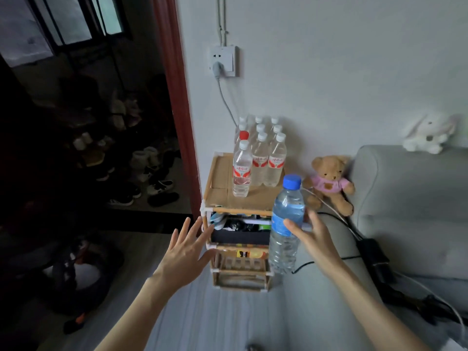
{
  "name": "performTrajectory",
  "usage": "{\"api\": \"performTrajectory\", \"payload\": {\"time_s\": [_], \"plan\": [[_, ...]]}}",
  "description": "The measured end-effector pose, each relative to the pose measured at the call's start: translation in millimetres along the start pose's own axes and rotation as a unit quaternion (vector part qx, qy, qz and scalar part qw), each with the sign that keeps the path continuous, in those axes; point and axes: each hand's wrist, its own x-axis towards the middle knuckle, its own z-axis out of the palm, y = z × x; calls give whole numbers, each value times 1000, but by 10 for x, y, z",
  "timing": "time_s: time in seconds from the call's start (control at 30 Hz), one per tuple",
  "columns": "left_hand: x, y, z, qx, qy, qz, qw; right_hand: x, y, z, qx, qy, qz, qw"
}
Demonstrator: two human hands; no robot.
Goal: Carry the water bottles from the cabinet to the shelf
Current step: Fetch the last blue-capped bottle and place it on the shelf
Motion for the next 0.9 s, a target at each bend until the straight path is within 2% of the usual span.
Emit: {"api": "performTrajectory", "payload": {"time_s": [0.37, 0.53, 0.67, 0.77, 0.9], "plan": [[1574, -130, 334, -34, -36, -20, 999, 1773, 337, -41, 0, -31, 20, 999], [2095, -426, 589, 12, -107, -24, 994, 2175, 555, 108, 22, -26, 53, 998], [2427, -565, 805, 0, -129, -14, 992, 2391, 699, 245, 41, -12, 78, 996], [2550, -631, 990, 19, -126, 22, 992, 2454, 772, 314, 37, -9, 84, 996], [2591, -705, 1189, 46, -159, -1, 986, 2552, 827, 352, 34, 16, 89, 995]]}}
